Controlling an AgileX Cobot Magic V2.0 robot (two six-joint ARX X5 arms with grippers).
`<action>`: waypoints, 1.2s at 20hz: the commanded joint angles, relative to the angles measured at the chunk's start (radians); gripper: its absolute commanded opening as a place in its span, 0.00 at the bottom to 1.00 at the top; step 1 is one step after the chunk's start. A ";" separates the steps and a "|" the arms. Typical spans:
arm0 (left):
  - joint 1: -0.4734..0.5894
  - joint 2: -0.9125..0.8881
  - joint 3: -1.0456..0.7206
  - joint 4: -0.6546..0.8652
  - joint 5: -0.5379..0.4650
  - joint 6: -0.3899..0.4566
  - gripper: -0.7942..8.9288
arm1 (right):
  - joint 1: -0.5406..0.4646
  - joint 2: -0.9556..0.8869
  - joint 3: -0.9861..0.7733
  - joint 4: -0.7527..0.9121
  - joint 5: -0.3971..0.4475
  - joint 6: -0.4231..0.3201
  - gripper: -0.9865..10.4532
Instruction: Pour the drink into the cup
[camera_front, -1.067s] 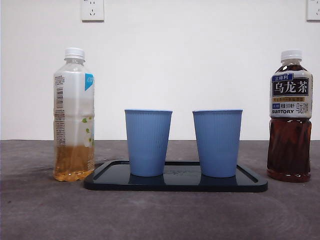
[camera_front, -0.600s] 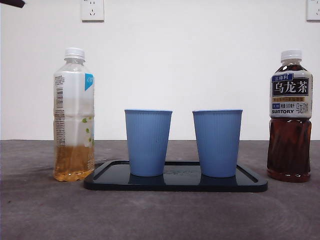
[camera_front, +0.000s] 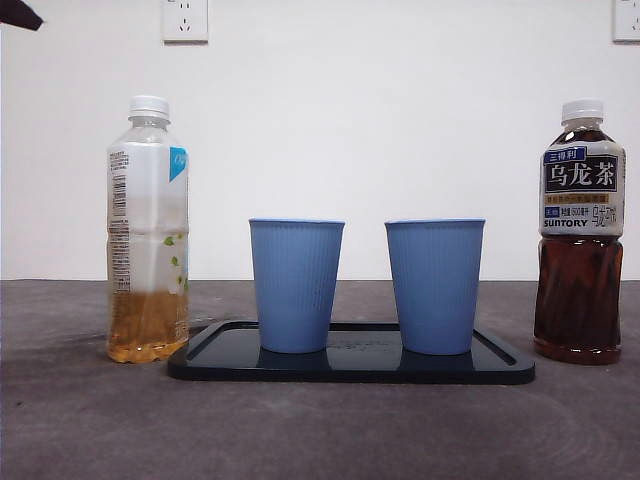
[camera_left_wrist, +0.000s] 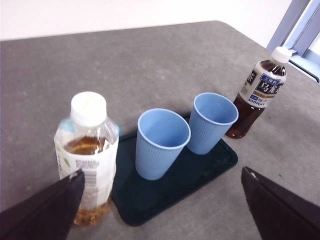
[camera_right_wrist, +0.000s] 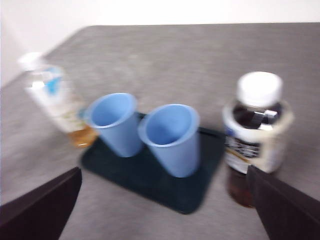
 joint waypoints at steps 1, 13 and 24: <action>-0.005 0.012 0.021 -0.006 0.002 -0.034 0.60 | 0.002 0.018 0.005 0.009 0.073 0.023 0.55; -0.005 0.015 0.021 -0.002 0.002 -0.050 0.60 | 0.026 0.068 -0.311 0.459 0.165 0.180 0.55; -0.005 0.061 0.020 0.002 0.002 -0.041 0.60 | 0.058 0.421 -0.514 1.125 0.313 0.118 0.55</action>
